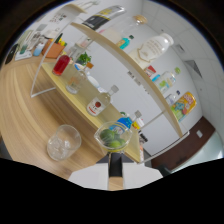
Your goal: Make me a cup of Mojito.
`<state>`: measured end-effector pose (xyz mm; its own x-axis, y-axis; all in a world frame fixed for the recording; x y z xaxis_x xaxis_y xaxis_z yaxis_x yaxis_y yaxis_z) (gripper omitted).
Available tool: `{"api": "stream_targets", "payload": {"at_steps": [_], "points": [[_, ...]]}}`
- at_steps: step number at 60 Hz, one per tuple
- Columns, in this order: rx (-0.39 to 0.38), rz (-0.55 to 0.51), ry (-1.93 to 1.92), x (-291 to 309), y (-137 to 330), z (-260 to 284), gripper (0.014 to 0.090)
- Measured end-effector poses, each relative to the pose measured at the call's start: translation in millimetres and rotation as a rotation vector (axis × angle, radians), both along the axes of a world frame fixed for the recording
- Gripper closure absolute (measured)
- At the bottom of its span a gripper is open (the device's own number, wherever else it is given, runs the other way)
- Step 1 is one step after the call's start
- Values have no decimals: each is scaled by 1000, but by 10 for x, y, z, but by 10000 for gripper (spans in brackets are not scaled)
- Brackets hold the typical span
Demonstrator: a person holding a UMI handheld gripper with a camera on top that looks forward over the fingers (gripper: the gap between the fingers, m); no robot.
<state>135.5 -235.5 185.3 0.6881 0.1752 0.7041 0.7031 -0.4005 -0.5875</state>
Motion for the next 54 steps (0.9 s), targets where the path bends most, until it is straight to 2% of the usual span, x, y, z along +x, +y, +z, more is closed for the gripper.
{"api": "stream_targets", "payload": {"at_steps": [19, 31, 40, 54], "points": [[145, 328, -628, -148, 148, 301, 891], [196, 523, -885, -432, 184, 302, 893], [186, 570, -971, -488, 230, 275, 891], [207, 548, -862, -578, 157, 400, 891]]}}
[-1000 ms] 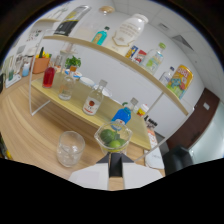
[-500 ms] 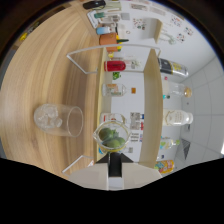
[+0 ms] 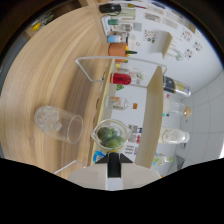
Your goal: Make me a cup of Mojito.
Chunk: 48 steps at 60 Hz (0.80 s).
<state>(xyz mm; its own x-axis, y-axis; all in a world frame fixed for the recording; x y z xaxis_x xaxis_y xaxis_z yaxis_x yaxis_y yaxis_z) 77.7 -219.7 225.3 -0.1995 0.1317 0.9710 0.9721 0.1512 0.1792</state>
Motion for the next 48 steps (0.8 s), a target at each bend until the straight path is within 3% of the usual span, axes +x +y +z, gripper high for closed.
{"api": "stream_targets", "payload": {"at_steps": [15, 24, 33, 41, 48], "points": [[-16, -184, 715, 260, -152, 589, 891], [-71, -326, 1202, 731, -262, 594, 889], [-203, -501, 1513, 1226, -298, -2, 891], [-345, -675, 1654, 1538, -333, -769, 890], [-425, -791, 1683, 1720, -367, -1304, 891]]}}
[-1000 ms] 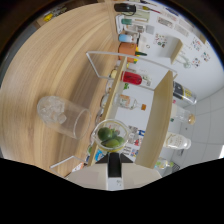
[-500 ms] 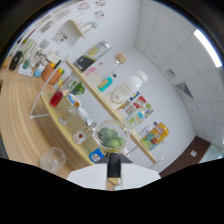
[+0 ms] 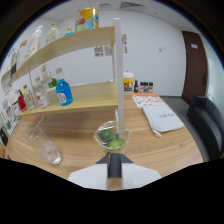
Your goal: Make me a cup of Mojito.
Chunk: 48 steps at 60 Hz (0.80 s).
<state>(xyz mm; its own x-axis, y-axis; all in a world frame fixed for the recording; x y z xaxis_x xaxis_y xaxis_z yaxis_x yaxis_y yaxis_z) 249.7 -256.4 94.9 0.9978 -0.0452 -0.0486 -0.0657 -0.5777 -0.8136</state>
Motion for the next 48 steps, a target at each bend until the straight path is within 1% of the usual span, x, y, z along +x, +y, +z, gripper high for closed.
{"api": "stream_targets", "payload": {"at_steps": [5, 9, 15, 25, 37, 40, 43, 44, 45, 46, 47, 48], "points": [[-66, 0, 7, 79, -36, -242, 891], [-91, -1, 7, 124, -22, -456, 892], [-137, 6, 7, 172, -41, -636, 892], [-183, 8, 0, 216, -119, -865, 887], [-177, 49, -41, 224, -135, -904, 858], [-184, 42, -64, 271, -136, -896, 692], [-183, 31, -86, 322, -143, -875, 569], [-183, 29, -89, 327, -148, -865, 547], [-182, 26, -94, 338, -153, -852, 408], [-177, 22, -99, 350, -160, -831, 324], [-172, 18, -104, 357, -162, -810, 270], [-166, 13, -110, 366, -161, -784, 236]]}}
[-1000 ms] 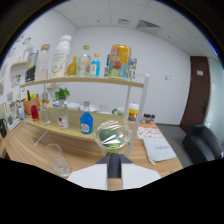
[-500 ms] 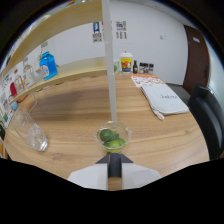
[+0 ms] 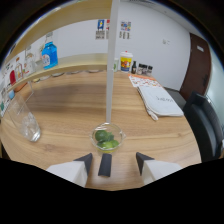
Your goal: Make me a cup of Mojito.
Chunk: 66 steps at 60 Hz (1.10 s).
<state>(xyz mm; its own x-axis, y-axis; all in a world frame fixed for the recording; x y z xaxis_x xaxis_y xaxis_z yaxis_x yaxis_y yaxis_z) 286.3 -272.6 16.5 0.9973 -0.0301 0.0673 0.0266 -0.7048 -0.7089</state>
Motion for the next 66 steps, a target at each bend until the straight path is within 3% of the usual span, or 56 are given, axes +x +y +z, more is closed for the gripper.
{"api": "stream_targets", "payload": {"at_steps": [6, 13, 30, 51, 66], "points": [[52, -35, -28, 27, -28, 268, 191], [139, -35, -22, -172, -71, 734, 190], [304, -2, 57, -1253, -335, 1470, 188], [271, 52, 105, -2353, -589, 1146, 186], [329, 57, 94, -2496, -53, 1635, 183]]}}
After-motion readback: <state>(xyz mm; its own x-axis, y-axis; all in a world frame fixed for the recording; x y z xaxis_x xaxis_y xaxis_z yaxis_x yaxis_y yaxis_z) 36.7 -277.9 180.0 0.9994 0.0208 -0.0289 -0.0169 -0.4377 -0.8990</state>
